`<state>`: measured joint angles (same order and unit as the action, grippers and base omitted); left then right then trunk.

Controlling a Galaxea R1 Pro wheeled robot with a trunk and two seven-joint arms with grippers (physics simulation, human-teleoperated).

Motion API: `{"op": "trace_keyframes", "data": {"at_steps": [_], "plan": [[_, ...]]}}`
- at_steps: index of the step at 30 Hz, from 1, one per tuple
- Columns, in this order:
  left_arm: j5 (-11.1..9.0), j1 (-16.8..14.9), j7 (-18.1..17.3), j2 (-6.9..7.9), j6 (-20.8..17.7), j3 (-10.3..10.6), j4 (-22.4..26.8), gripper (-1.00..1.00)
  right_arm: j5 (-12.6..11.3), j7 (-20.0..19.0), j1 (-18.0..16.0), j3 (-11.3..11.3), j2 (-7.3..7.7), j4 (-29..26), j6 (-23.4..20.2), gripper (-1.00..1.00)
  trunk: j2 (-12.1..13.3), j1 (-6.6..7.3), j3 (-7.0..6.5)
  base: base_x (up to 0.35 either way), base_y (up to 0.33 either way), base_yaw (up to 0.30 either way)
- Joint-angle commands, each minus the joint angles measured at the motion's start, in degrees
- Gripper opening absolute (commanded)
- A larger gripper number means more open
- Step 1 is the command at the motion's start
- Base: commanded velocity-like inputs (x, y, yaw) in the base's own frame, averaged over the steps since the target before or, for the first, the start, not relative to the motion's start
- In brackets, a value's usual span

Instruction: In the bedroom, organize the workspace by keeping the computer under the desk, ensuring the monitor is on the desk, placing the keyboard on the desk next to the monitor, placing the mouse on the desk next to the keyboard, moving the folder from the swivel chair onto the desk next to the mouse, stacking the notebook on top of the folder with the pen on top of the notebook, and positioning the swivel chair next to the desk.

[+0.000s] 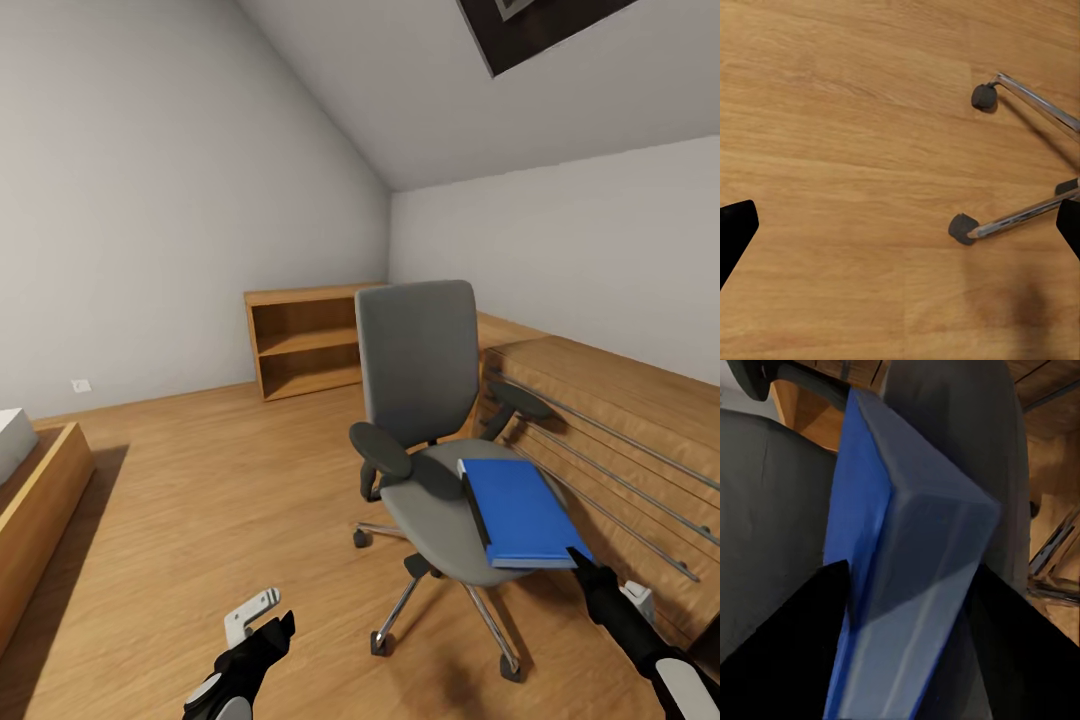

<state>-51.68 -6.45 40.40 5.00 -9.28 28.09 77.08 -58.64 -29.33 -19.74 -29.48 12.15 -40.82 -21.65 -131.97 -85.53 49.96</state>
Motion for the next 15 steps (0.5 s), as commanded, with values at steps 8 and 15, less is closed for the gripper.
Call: {"op": "trace_keyframes", "data": {"at_steps": [8, 15], "plan": [[-0.2, -0.1, 0.4, 0.02, -0.2, 0.1, 0.1, 1.00, -0.2, 0.0, 0.0, -0.1, -0.02, 0.0, -0.5, -1.00, 0.0, 0.01, 0.06, 0.000, 0.000, 0.000], [-0.2, -0.1, 0.5, 0.01, -0.1, 0.2, 0.1, 1.00, -0.2, -0.1, 0.0, -0.1, -0.02, 0.0, -0.5, -1.00, 1.6, 0.89, -0.66, 0.000, 0.000, 0.000]]}}
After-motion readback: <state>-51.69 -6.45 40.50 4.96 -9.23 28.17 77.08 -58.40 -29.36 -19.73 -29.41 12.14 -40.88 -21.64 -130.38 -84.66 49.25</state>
